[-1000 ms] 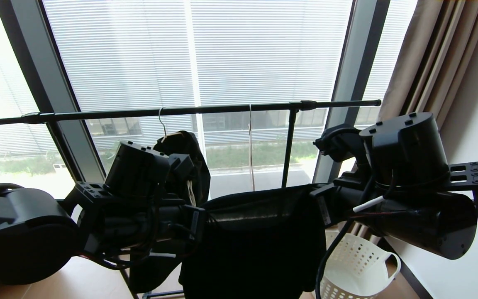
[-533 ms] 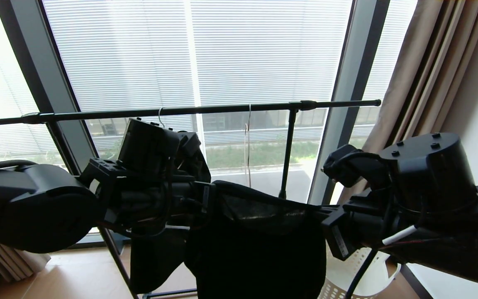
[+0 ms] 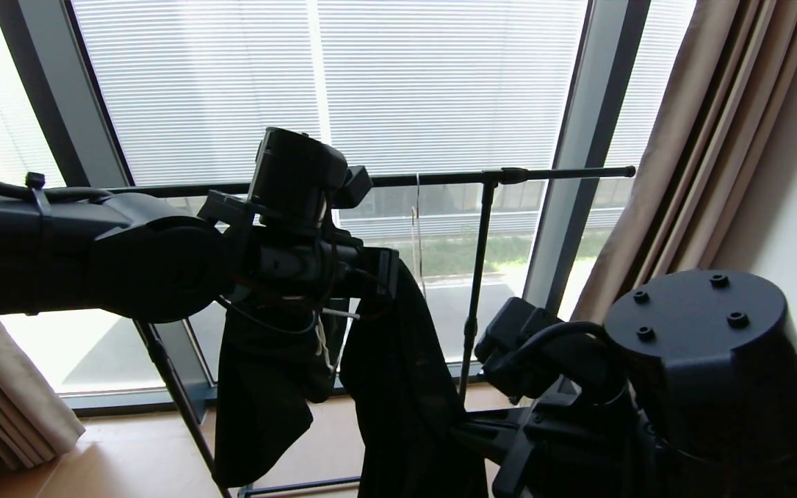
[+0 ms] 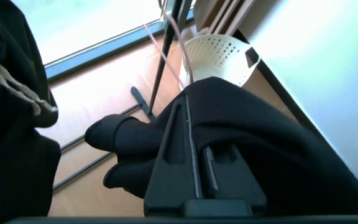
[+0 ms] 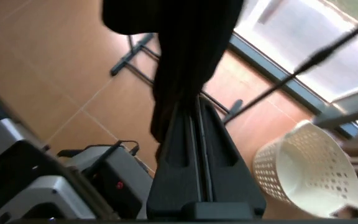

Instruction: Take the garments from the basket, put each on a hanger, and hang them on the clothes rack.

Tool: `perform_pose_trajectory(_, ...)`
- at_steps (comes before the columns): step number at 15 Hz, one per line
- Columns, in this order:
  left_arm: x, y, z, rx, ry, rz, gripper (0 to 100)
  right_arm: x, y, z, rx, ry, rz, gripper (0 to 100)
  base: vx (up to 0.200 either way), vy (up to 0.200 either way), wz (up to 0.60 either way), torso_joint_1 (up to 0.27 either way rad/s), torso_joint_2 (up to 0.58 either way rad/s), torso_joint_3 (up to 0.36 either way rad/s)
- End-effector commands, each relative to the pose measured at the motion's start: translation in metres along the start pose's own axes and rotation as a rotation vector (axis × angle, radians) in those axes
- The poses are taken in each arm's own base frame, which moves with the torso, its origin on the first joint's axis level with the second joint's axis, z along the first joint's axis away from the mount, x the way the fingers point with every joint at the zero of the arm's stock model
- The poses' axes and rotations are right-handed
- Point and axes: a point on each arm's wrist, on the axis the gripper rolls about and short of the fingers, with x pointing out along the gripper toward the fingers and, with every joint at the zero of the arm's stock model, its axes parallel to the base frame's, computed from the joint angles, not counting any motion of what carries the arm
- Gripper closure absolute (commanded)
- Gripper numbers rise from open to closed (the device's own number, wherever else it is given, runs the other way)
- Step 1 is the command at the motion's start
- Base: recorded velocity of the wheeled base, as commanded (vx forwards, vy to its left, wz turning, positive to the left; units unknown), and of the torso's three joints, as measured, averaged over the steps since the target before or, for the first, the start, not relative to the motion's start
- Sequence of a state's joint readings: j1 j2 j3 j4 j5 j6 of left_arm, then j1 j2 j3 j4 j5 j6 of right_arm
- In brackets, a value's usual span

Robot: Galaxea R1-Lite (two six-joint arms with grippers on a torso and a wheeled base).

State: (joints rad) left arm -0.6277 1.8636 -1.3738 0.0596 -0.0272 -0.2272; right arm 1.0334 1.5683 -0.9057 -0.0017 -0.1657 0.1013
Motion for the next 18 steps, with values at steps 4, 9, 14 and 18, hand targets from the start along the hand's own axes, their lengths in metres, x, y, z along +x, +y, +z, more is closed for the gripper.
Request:
perform_pose_trajectory(4,0.002,-0.017,0.012,0.022,-0.012,-0.037,100,0.03,0.045,0.021,0.008,-0.005,0.102,100,0.0,0.0,0.0,0.0,0.0,0.0)
perform_pose_trajectory(9,0.002,-0.016,0.008,0.021,0.003,-0.032,100,0.03,0.047,0.034,0.143,-0.078,0.107,100,0.0,0.0,0.0,0.0,0.0,0.0)
perform_pose_trajectory(14,-0.011,0.002,0.006,0.005,0.042,0.02,100,-0.001,-0.022,0.01,0.251,-0.079,-0.062,100,0.0,0.0,0.0,0.0,0.0,0.0)
perform_pose_trajectory(18,-0.035,0.017,0.004,0.041,0.112,0.068,100,-0.005,-0.06,0.002,0.308,-0.074,-0.184,100,0.0,0.0,0.0,0.0,0.0,0.0)
